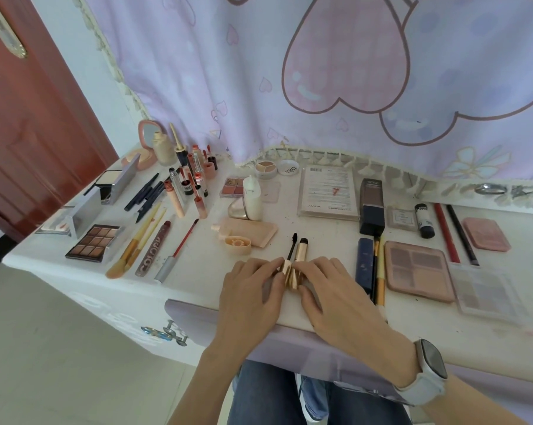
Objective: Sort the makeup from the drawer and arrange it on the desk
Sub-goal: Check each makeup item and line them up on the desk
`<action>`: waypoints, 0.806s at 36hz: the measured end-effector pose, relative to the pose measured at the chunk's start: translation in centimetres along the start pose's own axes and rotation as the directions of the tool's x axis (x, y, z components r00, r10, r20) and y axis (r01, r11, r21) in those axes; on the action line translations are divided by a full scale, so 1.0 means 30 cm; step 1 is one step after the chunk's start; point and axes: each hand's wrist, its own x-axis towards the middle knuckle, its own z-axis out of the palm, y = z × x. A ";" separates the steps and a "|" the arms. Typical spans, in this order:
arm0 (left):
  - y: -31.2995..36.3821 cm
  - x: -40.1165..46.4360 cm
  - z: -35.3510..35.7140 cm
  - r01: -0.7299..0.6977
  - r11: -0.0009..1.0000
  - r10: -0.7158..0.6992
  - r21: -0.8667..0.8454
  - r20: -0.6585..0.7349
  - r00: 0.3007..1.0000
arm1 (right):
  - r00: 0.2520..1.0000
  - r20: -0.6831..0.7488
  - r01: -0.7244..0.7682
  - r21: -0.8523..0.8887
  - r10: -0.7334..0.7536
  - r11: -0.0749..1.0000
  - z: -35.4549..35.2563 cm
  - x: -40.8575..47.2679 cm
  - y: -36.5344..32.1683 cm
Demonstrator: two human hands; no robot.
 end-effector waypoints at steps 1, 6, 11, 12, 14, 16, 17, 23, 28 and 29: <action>0.000 0.000 0.000 -0.004 1.000 0.004 -0.004 0.000 1.000 | 1.000 0.003 -0.001 0.003 0.001 1.000 -0.004 -0.001 0.001; -0.004 -0.009 -0.001 -0.020 0.998 0.017 -0.059 -0.049 0.999 | 1.000 -0.030 -0.010 0.017 0.011 1.000 -0.041 -0.015 -0.016; -0.019 -0.027 -0.003 -0.022 1.000 0.019 -0.015 -0.147 0.989 | 0.975 -0.221 0.028 -0.017 -0.032 0.999 -0.116 -0.023 0.012; -0.022 -0.031 -0.002 -0.029 0.999 0.032 0.021 -0.164 0.986 | 0.971 -0.237 0.016 -0.046 -0.026 0.999 -0.129 -0.017 0.031; -0.027 -0.041 0.003 -0.042 0.995 0.057 0.086 -0.192 0.980 | 0.985 -0.171 -0.060 -0.127 0.038 0.990 -0.152 -0.005 0.078; -0.035 -0.049 0.009 -0.042 0.991 0.068 0.127 -0.209 0.975 | 0.991 0.015 -0.122 -0.247 0.130 0.961 -0.168 0.001 0.122; -0.040 -0.051 0.012 -0.039 0.989 0.069 0.141 -0.217 0.974 | 0.983 0.100 -0.119 -0.302 0.155 0.946 -0.173 0.001 0.143; -0.055 -0.051 0.031 -0.053 0.981 0.103 0.189 -0.268 0.958 | 0.940 0.311 -0.024 -0.340 0.137 0.940 -0.190 0.009 0.193; -0.057 -0.051 0.029 -0.050 0.979 0.099 0.199 -0.247 0.964 | 0.935 0.337 0.000 -0.321 0.114 0.947 -0.190 0.022 0.192; -0.056 -0.050 0.028 -0.046 0.980 0.093 0.196 -0.240 0.966 | 0.935 0.338 0.002 -0.316 0.110 0.949 -0.191 0.026 0.190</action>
